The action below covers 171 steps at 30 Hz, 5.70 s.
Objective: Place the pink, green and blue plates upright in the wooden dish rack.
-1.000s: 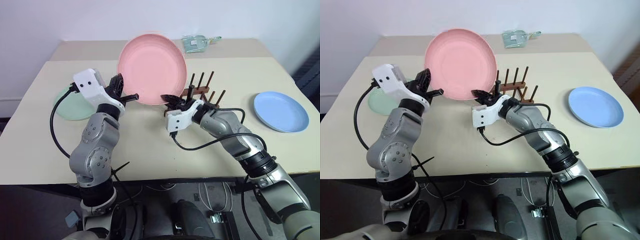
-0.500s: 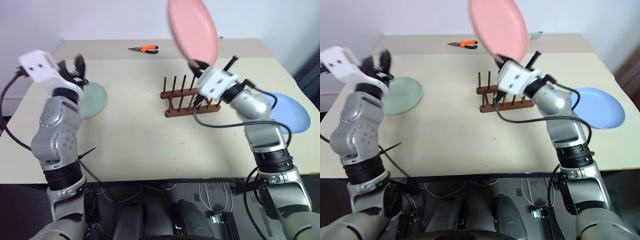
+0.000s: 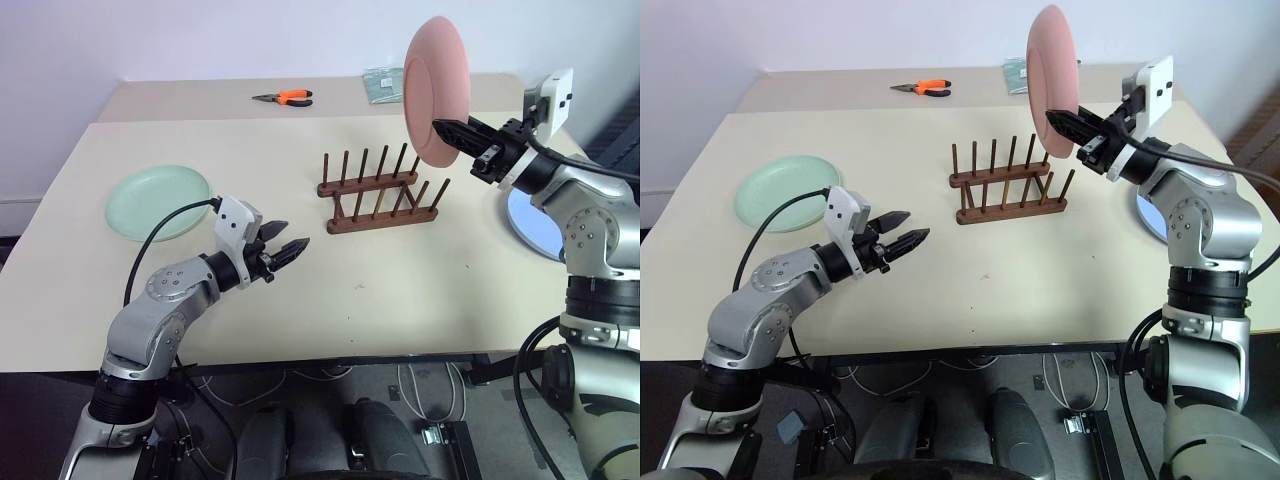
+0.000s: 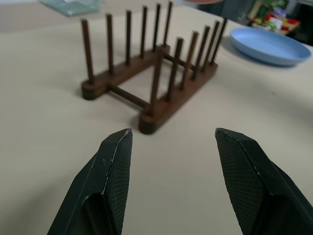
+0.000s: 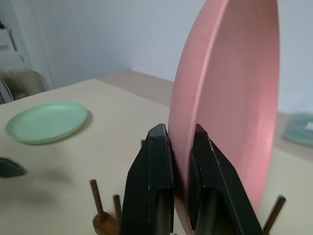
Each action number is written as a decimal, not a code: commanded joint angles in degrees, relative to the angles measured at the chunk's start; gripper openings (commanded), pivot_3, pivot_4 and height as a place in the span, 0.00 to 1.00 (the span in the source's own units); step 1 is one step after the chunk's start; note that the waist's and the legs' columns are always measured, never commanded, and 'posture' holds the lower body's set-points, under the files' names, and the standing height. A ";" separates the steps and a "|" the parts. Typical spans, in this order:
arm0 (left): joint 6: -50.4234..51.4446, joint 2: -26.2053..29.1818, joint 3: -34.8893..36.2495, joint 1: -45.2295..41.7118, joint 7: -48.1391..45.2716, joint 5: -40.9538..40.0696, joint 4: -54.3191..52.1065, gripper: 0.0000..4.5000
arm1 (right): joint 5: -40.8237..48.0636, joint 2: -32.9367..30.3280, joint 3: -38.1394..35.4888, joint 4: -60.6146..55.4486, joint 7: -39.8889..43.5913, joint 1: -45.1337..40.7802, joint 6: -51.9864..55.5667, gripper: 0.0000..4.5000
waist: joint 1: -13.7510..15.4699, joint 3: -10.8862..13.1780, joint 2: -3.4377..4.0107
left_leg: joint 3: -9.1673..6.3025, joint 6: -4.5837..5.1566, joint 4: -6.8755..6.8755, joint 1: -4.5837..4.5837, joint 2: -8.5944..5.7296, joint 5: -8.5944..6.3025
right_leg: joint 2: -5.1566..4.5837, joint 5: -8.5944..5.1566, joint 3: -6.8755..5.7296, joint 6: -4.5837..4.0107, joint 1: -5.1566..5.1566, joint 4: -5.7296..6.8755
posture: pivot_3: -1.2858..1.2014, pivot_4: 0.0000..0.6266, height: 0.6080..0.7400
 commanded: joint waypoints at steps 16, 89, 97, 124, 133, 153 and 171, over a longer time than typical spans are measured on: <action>-3.61 1.32 -2.97 3.62 -4.27 4.15 -4.33 0.62 | -1.53 -1.01 -0.47 13.48 1.50 -5.59 -0.13 0.46 | 0.07 0.03 0.07 | 0.00 0.06 -0.01 -0.04 0.00 -0.04 | -0.01 0.01 0.00 0.01 0.02 -0.12 | 0.52 0.24 1.00; 10.20 -23.32 19.34 -23.17 38.74 -10.15 0.50 0.07 | -70.73 3.20 36.94 1.89 -33.18 -3.83 -46.70 0.00 | 0.15 0.15 -0.07 | 0.00 -0.35 0.17 -0.23 -0.02 0.19 | 0.12 0.36 0.00 0.28 0.03 -0.51 | 0.52 0.24 1.00; -3.51 -21.43 30.00 -28.78 42.91 -8.66 6.45 0.65 | -64.57 2.98 32.08 -0.33 -32.53 -3.73 -50.08 0.00 | 0.01 0.17 -0.09 | 0.01 -0.40 0.19 -0.23 -0.01 0.22 | 0.15 0.36 0.00 0.28 0.02 -0.46 | 0.52 0.24 1.00; -6.44 2.28 -1.58 3.02 -6.98 -0.84 -2.80 0.65 | 9.97 -1.15 3.65 -14.36 -5.05 2.07 6.96 0.00 | 1.03 0.17 0.15 | 0.06 0.20 -0.03 -0.22 0.02 -0.09 | -0.10 0.34 -0.03 0.16 0.04 -0.66 | 0.52 0.24 1.00; -5.12 2.64 -1.25 3.76 -6.76 -0.59 -4.94 0.65 | 7.43 -0.98 4.88 -1.05 0.97 -0.26 7.21 0.00 | 1.08 0.17 0.15 | 0.08 0.24 0.01 -0.22 0.02 -0.07 | -0.07 0.35 -0.03 0.18 0.05 -0.62 | 0.52 0.24 1.00; -4.15 2.40 -1.36 4.18 -6.24 -0.44 -5.58 0.66 | -1.95 -4.61 2.10 -4.19 0.01 -2.07 -5.98 0.41 | 1.25 0.19 0.19 | 0.09 0.24 0.02 -0.22 0.02 -0.07 | -0.07 0.35 -0.03 0.18 0.04 -0.62 | 0.52 0.24 1.00; -6.46 1.88 -7.42 -0.84 -11.81 3.32 -2.02 0.66 | -26.28 -22.75 3.96 2.47 -8.81 26.33 -20.09 0.99 | 0.09 0.12 0.54 | 0.31 0.38 0.07 -0.01 0.05 0.00 | -0.01 0.35 0.09 0.18 0.23 -0.56 | 0.52 0.24 1.00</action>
